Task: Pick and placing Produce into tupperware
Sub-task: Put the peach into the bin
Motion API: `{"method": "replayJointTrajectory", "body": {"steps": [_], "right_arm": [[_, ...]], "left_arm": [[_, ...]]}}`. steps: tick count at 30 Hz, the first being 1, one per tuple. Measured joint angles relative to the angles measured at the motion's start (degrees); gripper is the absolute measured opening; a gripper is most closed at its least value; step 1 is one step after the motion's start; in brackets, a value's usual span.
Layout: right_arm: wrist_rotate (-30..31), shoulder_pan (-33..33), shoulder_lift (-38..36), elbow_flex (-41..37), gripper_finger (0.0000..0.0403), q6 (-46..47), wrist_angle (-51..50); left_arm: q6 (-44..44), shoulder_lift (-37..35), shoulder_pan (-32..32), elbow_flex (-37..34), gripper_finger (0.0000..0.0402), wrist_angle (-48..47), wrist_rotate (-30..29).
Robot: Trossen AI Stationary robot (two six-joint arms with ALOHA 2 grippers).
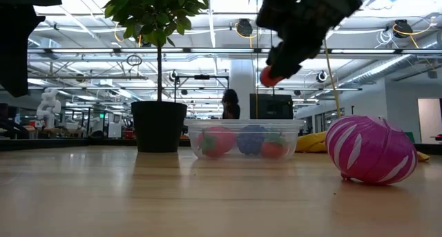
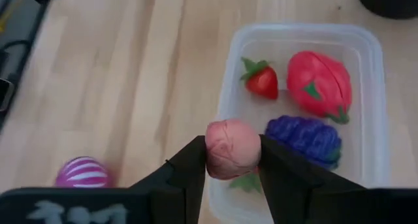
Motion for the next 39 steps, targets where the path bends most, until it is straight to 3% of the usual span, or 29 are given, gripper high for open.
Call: {"method": "replayJointTrajectory", "body": {"steps": [7, 15, 39], "right_arm": [[0.07, -1.98, 9.58, 10.95, 0.0127, -4.22, -12.26], [0.08, -3.00, 15.39, 13.79, 0.0128, -5.95, -16.64], [0.03, -3.72, 16.09, 13.80, 0.0128, -12.58, -20.35]], "left_arm": [[0.04, 0.00, 0.00, 0.00, 0.0258, 0.01, 0.02], [0.39, 0.00, 0.00, 0.00, 0.0257, -0.03, -0.06], [1.09, 0.00, 0.00, 0.00, 0.0257, -0.01, -0.91]]}}
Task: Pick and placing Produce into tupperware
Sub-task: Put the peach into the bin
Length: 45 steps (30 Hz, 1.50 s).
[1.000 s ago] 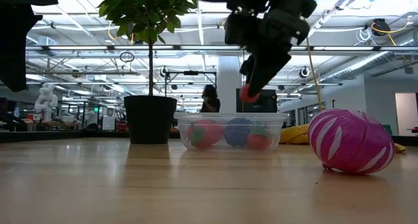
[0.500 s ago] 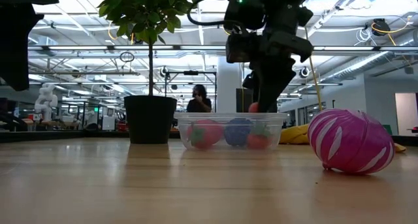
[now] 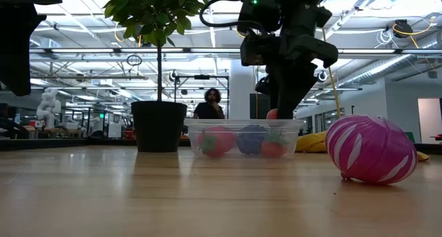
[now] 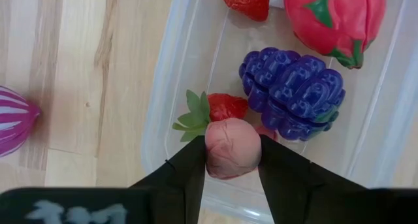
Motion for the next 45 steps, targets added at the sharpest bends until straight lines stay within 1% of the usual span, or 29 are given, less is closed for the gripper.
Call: {"method": "replayJointTrajectory", "body": {"steps": [17, 22, 41, 45], "right_arm": [[0.02, 0.10, 0.00, 0.00, 0.0128, -2.29, 0.70], [0.03, 0.10, -0.02, 0.00, 0.0128, 1.48, 0.71], [0.02, 0.10, -0.02, -0.01, 0.0128, 0.93, 1.45], [0.00, 0.12, -0.02, -0.02, 0.0140, -0.17, 1.45]], "left_arm": [[0.07, 0.00, 0.00, 0.00, 0.0257, 0.00, -0.03], [0.15, 0.00, 0.00, 0.00, 0.0257, 0.02, -0.03], [0.07, 0.00, 0.00, 0.00, 0.0257, 0.04, -0.03], [0.06, 0.00, 0.00, 0.00, 0.0257, 0.04, -0.03]]}}
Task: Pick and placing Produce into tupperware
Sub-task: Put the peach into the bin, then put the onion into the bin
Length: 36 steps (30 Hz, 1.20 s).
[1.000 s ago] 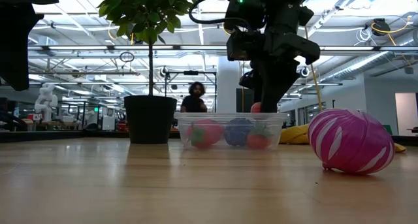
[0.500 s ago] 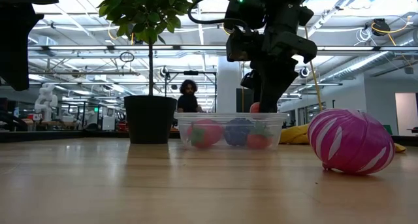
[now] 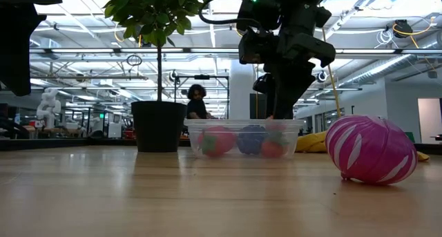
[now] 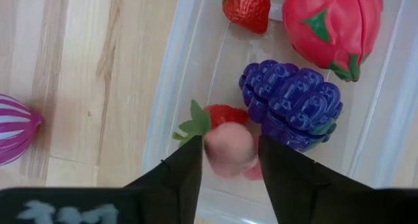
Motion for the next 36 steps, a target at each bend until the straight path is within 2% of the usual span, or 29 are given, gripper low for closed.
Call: {"method": "replayJointTrajectory", "body": {"steps": [13, 22, 25, 31, 36], "right_arm": [[-0.04, 0.00, -0.10, 0.00, 0.0230, -0.10, 0.13], [0.06, 0.68, -6.45, -0.04, 0.0241, -0.01, 1.03], [0.04, 1.95, -10.40, -0.04, 0.0239, 3.40, 0.85], [0.04, 6.03, -17.44, -0.04, 0.0239, 17.48, -0.63], [0.02, 10.99, -21.49, -1.54, 0.0238, 21.67, -1.79]], "left_arm": [[0.00, 0.02, 0.00, 0.00, 0.0257, -0.02, -0.04], [0.01, 0.02, 0.00, 0.01, 0.0257, 0.00, -0.07], [0.01, 0.02, 0.00, 0.00, 0.0257, 0.00, -0.07], [0.02, 0.02, 0.00, 0.01, 0.0257, -0.02, -0.06], [0.25, 0.02, 0.00, 0.00, 0.0257, 0.07, -0.07]]}}
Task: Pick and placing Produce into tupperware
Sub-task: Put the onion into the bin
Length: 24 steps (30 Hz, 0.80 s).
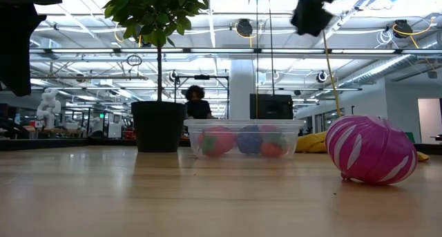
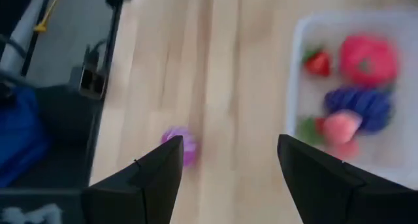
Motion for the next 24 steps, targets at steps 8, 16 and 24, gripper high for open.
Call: {"method": "replayJointTrajectory", "body": {"steps": [8, 16, 24], "right_arm": [[0.00, 7.27, -3.34, -10.33, 0.0238, 10.58, 0.67], [-0.06, 10.08, -3.75, -20.10, 0.0238, 18.81, 7.11], [-0.09, 10.08, -3.74, -24.67, 0.0238, 16.49, 21.89]], "left_arm": [[0.54, 0.00, 0.00, 0.02, 0.0257, 0.01, 0.00], [0.51, 0.00, 0.00, 0.01, 0.0257, -0.07, -0.01], [0.47, 0.00, 0.00, 0.00, 0.0257, -0.07, 0.00]]}}
